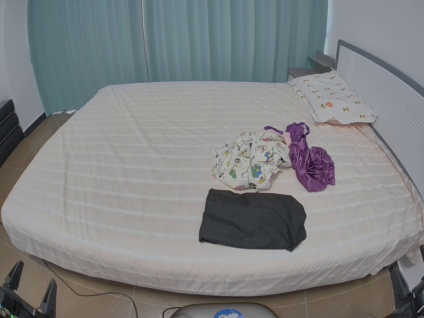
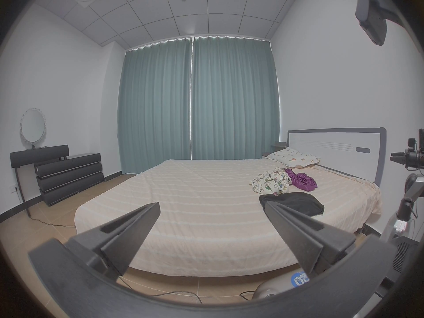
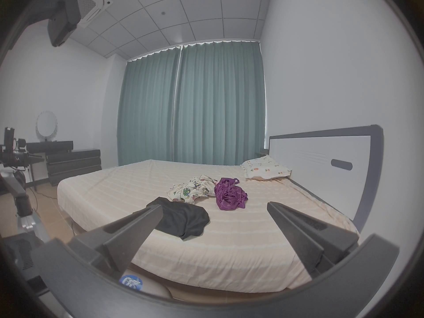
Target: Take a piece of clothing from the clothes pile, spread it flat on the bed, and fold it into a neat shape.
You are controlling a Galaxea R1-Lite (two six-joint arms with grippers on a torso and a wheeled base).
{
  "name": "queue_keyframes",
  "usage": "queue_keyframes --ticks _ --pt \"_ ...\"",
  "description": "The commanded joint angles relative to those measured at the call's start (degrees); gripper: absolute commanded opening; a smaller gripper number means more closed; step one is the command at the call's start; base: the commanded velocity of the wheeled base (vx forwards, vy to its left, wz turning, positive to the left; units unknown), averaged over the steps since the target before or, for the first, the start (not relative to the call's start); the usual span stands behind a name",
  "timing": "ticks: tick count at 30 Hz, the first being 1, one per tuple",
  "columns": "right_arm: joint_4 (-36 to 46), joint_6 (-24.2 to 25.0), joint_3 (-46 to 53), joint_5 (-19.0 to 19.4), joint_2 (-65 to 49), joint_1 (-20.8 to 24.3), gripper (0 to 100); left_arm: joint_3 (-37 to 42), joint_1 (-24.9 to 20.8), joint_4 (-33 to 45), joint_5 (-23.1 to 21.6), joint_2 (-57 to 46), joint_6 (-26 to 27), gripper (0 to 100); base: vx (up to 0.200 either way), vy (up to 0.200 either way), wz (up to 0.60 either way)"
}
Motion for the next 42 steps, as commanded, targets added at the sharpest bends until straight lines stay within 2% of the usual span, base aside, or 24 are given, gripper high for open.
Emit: queue_keyframes --ticks 1,6,14,21,25,30,33,37,42 --pt "0.38 2.73 0.55 -0.03 -0.42 0.00 100 0.92 0.01 0.00 0.01 -0.16 0.04 100 0.000 0.000 0.00" --pt "0.73 7.74 0.46 -0.38 0.20 0.26 100 0.92 0.01 0.00 0.01 -0.16 -0.04 100 0.000 0.000 0.00" --pt "0.56 7.91 0.37 -0.56 -0.42 0.00 100 0.92 0.01 0.00 0.01 -0.16 0.04 100 0.000 0.000 0.00" --pt "-0.23 6.95 0.72 -0.29 -0.42 0.00 100 0.92 0.01 0.00 0.01 -0.07 0.04 100 0.000 0.000 0.00" --pt "-1.99 5.72 0.99 -4.60 -0.51 -0.09 100 0.92 0.01 0.00 0.01 -0.16 -0.04 100 0.000 0.000 0.00" --pt "-1.99 2.91 0.99 -5.65 -0.51 0.00 100 0.92 0.01 0.00 0.01 -0.16 0.04 100 0.000 0.000 0.00" --pt "-1.81 0.00 0.99 -7.76 -0.51 0.00 100 0.92 0.01 0.00 0.01 -0.07 -0.04 100 0.000 0.000 0.00" --pt "-1.29 -2.46 0.99 -7.41 -0.51 0.00 100 0.92 0.01 0.00 0.01 -0.16 -0.04 100 0.000 0.000 0.00" --pt "1.96 -2.46 0.11 -4.95 -0.33 0.00 100 0.92 0.01 0.00 0.01 -0.07 -0.04 100 0.000 0.000 0.00"
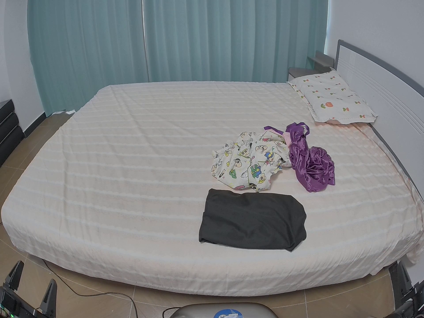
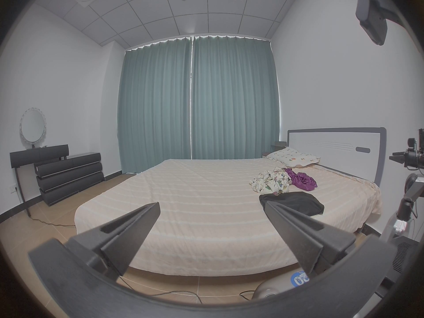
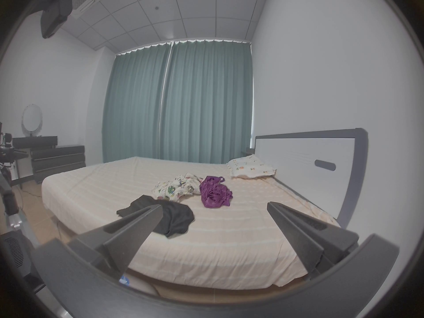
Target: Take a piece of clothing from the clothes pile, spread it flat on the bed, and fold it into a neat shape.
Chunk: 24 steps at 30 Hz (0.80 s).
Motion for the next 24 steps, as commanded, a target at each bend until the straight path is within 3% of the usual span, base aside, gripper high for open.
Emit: queue_keyframes --ticks 1,24 --pt "0.93 -0.03 -0.13 0.57 -0.44 -0.09 100 0.92 0.01 0.00 0.01 -0.38 0.04 100 0.000 0.000 0.00" --pt "0.75 0.85 -0.04 0.92 -0.53 0.00 100 0.92 0.01 0.00 0.01 -0.29 0.04 100 0.000 0.000 0.00"
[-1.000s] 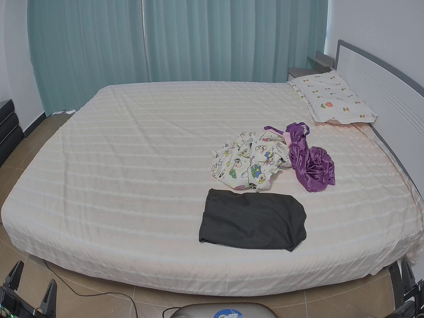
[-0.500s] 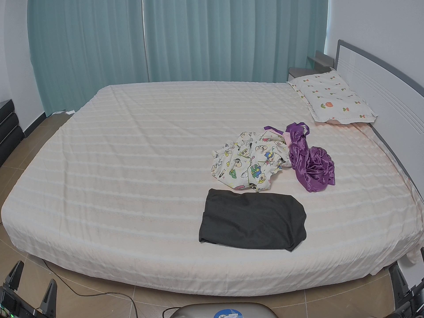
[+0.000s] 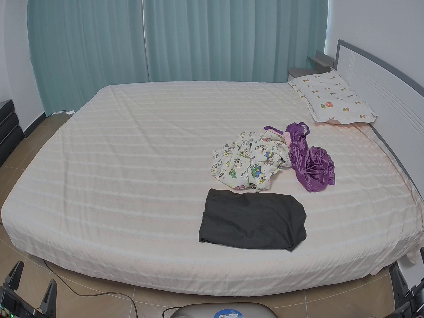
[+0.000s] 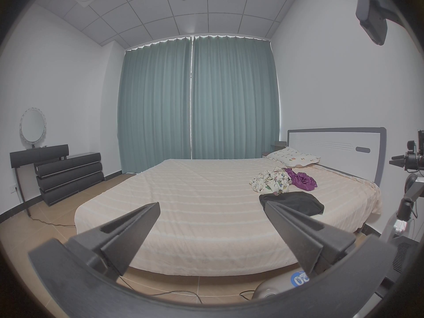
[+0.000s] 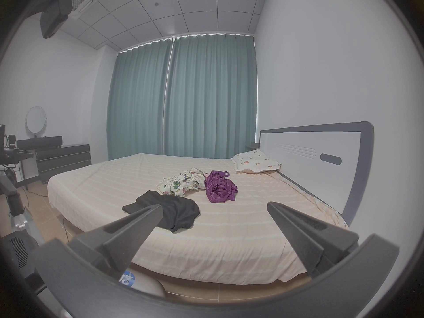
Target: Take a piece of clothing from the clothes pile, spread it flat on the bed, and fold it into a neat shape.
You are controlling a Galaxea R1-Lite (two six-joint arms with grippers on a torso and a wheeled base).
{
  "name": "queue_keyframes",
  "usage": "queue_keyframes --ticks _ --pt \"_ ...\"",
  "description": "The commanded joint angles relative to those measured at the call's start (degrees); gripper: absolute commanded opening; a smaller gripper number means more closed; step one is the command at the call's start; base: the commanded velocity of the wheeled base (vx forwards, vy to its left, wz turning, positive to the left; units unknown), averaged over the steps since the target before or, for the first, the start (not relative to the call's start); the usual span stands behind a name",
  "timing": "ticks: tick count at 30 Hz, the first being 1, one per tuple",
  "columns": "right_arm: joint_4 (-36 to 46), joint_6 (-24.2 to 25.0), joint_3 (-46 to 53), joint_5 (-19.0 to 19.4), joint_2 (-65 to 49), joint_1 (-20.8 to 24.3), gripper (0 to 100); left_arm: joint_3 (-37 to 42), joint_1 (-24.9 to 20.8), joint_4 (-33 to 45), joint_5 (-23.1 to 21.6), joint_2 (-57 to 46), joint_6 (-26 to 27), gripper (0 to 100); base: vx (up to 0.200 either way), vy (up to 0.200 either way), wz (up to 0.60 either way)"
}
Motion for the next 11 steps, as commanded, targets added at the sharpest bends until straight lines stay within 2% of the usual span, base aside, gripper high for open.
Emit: queue_keyframes --ticks 1,11 --pt "-0.57 0.13 0.26 0.56 -0.68 0.00 100 0.92 0.01 0.00 0.01 -0.44 -0.04 100 0.000 0.000 0.00" --pt "-0.66 1.54 0.26 1.17 -0.68 0.00 100 0.92 0.01 0.00 0.01 -0.35 -0.04 100 0.000 0.000 0.00"
